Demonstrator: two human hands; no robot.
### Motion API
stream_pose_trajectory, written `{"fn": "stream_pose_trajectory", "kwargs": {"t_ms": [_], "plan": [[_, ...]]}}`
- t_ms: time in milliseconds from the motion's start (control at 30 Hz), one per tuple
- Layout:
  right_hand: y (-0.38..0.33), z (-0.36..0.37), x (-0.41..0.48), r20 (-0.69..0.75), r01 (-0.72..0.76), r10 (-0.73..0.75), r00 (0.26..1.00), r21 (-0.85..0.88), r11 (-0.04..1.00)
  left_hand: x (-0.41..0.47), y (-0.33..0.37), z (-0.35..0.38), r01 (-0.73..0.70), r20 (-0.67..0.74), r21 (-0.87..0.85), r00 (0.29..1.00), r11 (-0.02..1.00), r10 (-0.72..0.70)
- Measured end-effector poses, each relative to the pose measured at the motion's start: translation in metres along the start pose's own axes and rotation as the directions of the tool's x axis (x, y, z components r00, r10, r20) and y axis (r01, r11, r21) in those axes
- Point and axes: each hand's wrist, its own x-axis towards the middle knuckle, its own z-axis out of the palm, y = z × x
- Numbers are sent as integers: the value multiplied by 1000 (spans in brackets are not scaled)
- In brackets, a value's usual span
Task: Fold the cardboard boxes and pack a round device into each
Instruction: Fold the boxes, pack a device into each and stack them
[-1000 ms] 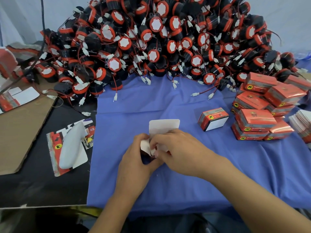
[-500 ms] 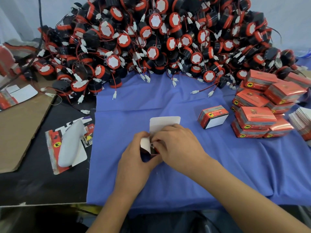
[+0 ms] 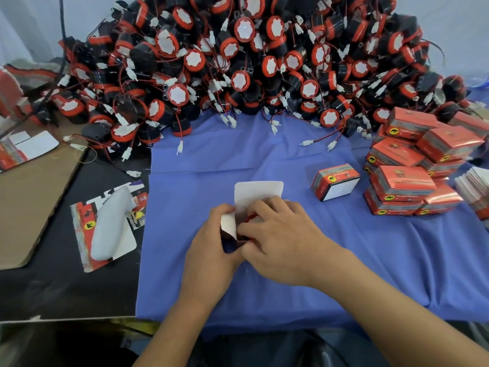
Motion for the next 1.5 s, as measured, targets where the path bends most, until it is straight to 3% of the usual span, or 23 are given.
{"fn": "stream_pose_trajectory", "kwargs": {"t_ms": [67,167,300,367,433,467,600,700,967,1067,1200,1300,1433,1500], "plan": [[0,5,0,-27,9,-7,1000,65,998,0,0,0,-4,0,3,1000,1000,4],[3,14,-4,-218,51,46,975,421,906,-2,0,-1,-20,-23,-35,1000,999,19],[11,33,-20,-556,176,294,777,641,747,-3,1,0,-46,-37,-70,998,996,43],[15,42,-24,-497,202,516,698,827,525,-3,-1,2,-67,-19,-14,998,998,67],[19,48,-24,-292,197,665,687,956,216,-2,0,2,-88,-8,41,996,995,88],[22,51,-23,-222,178,676,702,975,136,-2,0,1,-97,-7,57,995,994,98],[28,57,-19,-132,133,560,818,990,40,-3,3,0,-140,-2,46,990,989,140],[31,59,-17,-138,100,489,861,990,102,-2,3,0,-137,-22,-5,990,991,137],[26,70,-17,-209,84,500,840,962,261,-1,3,-1,-107,-17,-86,994,991,105],[28,68,-21,-176,86,431,885,972,220,-2,6,-6,-141,-24,-154,990,978,139],[28,66,-26,-179,117,383,906,977,181,-3,1,-6,-139,-21,-75,990,987,138],[28,65,-26,-175,112,379,909,977,182,-4,2,-5,-98,-21,-120,995,988,97],[28,65,-27,-166,99,353,921,975,198,-8,7,-8,-137,28,-151,989,979,143],[26,67,-27,-178,93,346,921,964,248,-8,8,-7,-126,48,-133,990,983,133]]}}
